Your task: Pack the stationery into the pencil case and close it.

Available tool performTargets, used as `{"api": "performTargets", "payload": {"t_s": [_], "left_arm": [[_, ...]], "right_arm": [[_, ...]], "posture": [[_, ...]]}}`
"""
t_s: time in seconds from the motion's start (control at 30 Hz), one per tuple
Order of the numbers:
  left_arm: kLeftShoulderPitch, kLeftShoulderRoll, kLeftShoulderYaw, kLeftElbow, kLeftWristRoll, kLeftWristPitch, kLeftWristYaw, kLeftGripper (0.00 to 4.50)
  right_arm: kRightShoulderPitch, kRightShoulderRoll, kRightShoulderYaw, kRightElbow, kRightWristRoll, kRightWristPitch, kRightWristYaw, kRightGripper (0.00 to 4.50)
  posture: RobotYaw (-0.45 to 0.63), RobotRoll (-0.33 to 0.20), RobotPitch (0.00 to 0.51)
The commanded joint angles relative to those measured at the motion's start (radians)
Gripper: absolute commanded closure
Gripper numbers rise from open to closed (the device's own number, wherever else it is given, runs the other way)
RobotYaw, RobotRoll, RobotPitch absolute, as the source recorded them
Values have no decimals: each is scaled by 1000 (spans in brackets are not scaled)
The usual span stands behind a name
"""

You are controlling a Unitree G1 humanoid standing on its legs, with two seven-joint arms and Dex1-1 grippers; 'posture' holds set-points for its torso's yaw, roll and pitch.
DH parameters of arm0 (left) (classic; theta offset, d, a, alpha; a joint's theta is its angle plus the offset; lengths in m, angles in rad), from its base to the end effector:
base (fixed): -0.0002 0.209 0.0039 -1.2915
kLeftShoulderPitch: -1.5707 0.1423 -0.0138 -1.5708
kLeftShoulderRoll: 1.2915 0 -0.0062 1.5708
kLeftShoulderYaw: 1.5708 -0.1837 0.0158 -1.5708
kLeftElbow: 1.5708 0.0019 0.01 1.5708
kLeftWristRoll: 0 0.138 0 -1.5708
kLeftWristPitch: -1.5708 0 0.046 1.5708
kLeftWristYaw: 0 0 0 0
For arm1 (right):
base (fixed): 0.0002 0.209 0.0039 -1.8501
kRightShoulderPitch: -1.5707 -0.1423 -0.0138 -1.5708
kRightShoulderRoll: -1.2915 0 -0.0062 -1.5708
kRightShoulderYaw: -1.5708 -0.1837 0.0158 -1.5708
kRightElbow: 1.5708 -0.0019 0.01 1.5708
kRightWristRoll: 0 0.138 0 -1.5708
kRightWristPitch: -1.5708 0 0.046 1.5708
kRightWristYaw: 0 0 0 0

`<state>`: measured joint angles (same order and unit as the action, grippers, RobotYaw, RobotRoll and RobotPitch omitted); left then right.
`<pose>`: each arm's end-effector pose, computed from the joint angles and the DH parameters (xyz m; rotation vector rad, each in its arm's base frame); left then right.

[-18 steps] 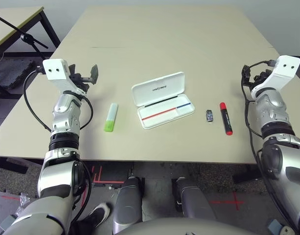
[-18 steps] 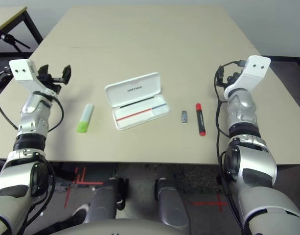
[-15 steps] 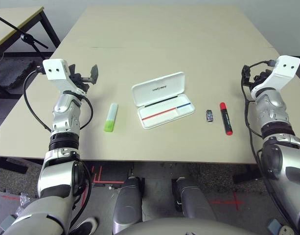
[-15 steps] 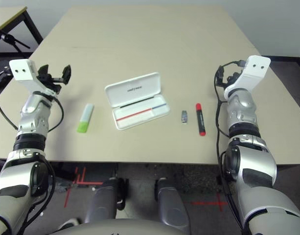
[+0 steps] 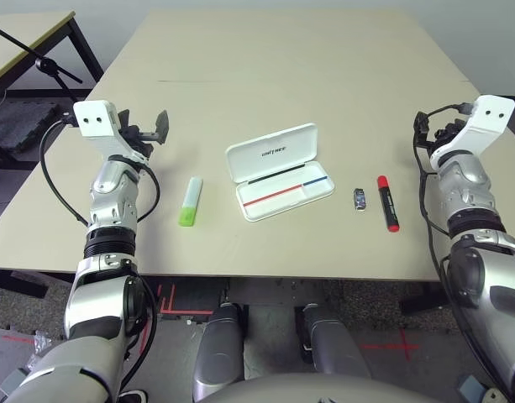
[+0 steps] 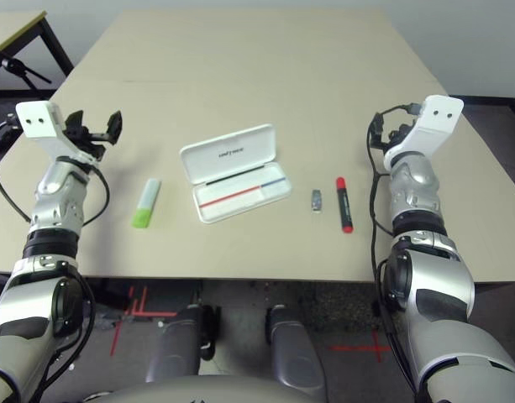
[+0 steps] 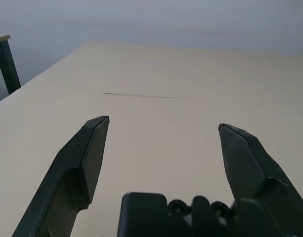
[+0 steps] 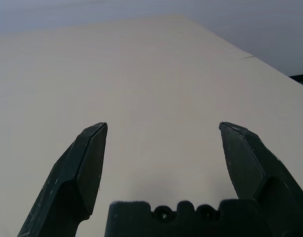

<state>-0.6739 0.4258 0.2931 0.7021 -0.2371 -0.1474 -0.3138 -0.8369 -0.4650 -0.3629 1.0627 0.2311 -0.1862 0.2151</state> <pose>0.3100 0.2719 0.1319 0.0258 -0.2189 -0.0012 0.3231 -0.2858 0.1250 0.0918 -0.1015 -0.1926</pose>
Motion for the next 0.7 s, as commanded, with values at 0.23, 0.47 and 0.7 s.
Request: {"api": "performTargets", "payload": {"t_s": [0.23, 0.47, 0.7], "left_arm": [[57, 48, -19, -251, -72, 174, -145, 22], [119, 85, -102, -576, -143, 385, -297, 22], [151, 107, -169, -775, -187, 526, -374, 22]], "right_arm": [[-2, -67, 113, -58, -56, 77, 236, 0], [52, -134, 260, -226, -102, 137, 546, 0], [102, -182, 316, -388, -76, 266, 771, 0]], "posture": [[1, 0, 128], [-2, 0, 135], [0, 0, 135]]}}
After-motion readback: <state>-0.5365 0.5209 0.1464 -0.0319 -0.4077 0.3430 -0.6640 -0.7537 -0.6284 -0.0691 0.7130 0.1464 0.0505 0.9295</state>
